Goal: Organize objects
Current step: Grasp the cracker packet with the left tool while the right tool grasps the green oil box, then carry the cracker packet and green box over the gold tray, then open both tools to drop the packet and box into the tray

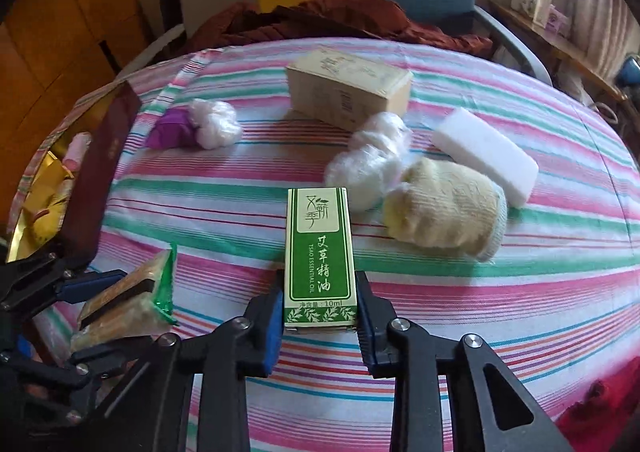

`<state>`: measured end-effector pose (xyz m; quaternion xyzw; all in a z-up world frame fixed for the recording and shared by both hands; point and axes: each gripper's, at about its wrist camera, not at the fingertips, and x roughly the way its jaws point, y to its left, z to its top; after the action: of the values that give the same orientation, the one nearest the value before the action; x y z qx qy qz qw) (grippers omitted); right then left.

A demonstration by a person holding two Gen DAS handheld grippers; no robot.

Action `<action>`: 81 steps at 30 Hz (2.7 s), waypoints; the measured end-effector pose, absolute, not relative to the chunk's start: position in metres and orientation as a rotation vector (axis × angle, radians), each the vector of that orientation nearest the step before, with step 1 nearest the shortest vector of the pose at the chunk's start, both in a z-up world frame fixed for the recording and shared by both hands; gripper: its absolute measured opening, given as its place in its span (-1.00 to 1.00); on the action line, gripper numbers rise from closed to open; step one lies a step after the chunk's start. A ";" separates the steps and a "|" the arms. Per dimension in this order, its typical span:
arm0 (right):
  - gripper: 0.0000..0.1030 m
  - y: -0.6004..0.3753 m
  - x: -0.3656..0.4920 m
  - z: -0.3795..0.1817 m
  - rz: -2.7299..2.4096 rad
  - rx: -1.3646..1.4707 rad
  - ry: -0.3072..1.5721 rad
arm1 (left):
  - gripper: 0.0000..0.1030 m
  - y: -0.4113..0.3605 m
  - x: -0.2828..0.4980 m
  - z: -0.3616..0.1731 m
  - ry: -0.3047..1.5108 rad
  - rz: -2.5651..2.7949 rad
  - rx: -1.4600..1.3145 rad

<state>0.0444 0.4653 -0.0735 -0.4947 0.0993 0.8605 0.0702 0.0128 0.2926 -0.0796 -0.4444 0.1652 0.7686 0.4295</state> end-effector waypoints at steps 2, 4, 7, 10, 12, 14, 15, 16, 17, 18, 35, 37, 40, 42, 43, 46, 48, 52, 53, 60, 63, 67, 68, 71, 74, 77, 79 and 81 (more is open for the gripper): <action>-0.39 0.460 0.044 -0.069 2.617 -1.471 0.295 | -0.08 0.284 0.014 -0.071 0.388 1.933 -1.100; -0.39 0.455 0.045 -0.064 2.642 -1.451 0.287 | -0.08 0.272 0.014 -0.061 0.357 1.955 -1.089; -0.39 0.449 0.046 -0.058 2.677 -1.421 0.297 | -0.08 0.251 0.011 -0.046 0.305 2.001 -1.068; -0.39 0.444 0.048 -0.055 2.696 -1.407 0.311 | -0.08 0.223 0.002 -0.034 0.233 2.062 -1.066; -0.39 0.439 0.048 -0.053 2.708 -1.400 0.312 | -0.08 0.200 -0.005 -0.025 0.179 2.117 -1.064; -0.39 0.434 0.047 -0.049 2.718 -1.396 0.311 | -0.08 0.181 -0.012 -0.018 0.133 2.164 -1.066; -0.39 0.431 0.046 -0.046 2.725 -1.393 0.302 | -0.08 0.164 -0.017 -0.013 0.092 2.203 -1.066; -0.39 0.428 0.046 -0.043 2.731 -1.389 0.292 | -0.08 0.150 -0.022 -0.010 0.056 2.234 -1.066; -0.39 0.423 0.045 -0.038 2.743 -1.380 0.286 | -0.08 0.141 -0.026 -0.009 0.031 2.254 -1.069; -0.39 0.420 0.044 -0.035 2.753 -1.373 0.286 | -0.08 0.127 -0.030 -0.007 -0.002 2.282 -1.076; -0.39 0.257 -0.029 0.015 3.106 -1.389 0.051 | -0.08 -0.029 -0.077 -0.030 -0.500 2.558 -1.286; -0.39 0.242 -0.036 0.016 3.123 -1.408 0.019 | -0.08 -0.036 -0.081 -0.034 -0.534 2.573 -1.309; -0.39 0.220 -0.048 0.018 3.149 -1.431 -0.029 | -0.07 -0.044 -0.086 -0.039 -0.569 2.598 -1.330; -0.39 0.208 -0.058 0.018 3.163 -1.443 -0.065 | -0.05 -0.047 -0.087 -0.043 -0.567 2.606 -1.342; -0.39 0.203 -0.061 0.018 3.167 -1.448 -0.079 | -0.04 -0.048 -0.088 -0.044 -0.566 2.609 -1.343; -0.39 0.189 -0.075 0.017 3.178 -1.479 -0.125 | 0.01 -0.050 -0.089 -0.049 -0.576 2.604 -1.358; -0.39 0.179 -0.086 0.014 3.181 -1.505 -0.161 | 0.01 -0.050 -0.088 -0.052 -0.569 2.600 -1.367; -0.39 0.158 -0.109 0.010 3.199 -1.548 -0.230 | 0.01 -0.045 -0.085 -0.051 -0.511 2.626 -1.364; -0.39 0.151 -0.117 0.008 3.198 -1.554 -0.265 | 0.01 -0.044 -0.084 -0.050 -0.505 2.627 -1.358; 0.46 0.141 -0.155 -0.008 3.127 -1.547 -0.232 | 0.01 -0.040 -0.076 -0.048 -0.457 2.619 -1.349; 0.44 0.154 -0.147 -0.014 3.114 -1.576 -0.125 | 0.01 -0.040 -0.073 -0.048 -0.440 2.621 -1.346; 0.45 0.157 -0.130 -0.020 3.104 -1.572 -0.151 | 0.01 -0.035 -0.072 -0.051 -0.454 2.602 -1.359; 0.45 0.157 -0.126 -0.021 3.111 -1.573 -0.156 | 0.01 -0.035 -0.071 -0.051 -0.451 2.602 -1.356; 0.52 0.152 -0.125 -0.024 3.151 -1.623 -0.117 | 0.01 -0.031 -0.067 -0.047 -0.440 2.595 -1.331; 0.55 0.147 -0.131 -0.031 3.143 -1.653 -0.068 | 0.01 -0.031 -0.064 -0.043 -0.424 2.599 -1.312; 0.55 0.149 -0.132 -0.033 3.136 -1.665 0.011 | 0.01 -0.031 -0.064 -0.041 -0.390 2.620 -1.304; 0.67 0.150 -0.126 -0.030 3.149 -1.648 0.038 | 0.01 -0.032 -0.065 -0.041 -0.382 2.640 -1.309; 0.80 0.154 -0.118 -0.026 3.148 -1.617 0.067 | 0.01 -0.034 -0.064 -0.042 -0.386 2.655 -1.315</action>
<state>-0.1183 0.1537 -0.0256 -0.4478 0.0185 0.8718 -0.1977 -0.0640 -0.0342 -0.0418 -0.4388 -0.1287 0.8860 0.0766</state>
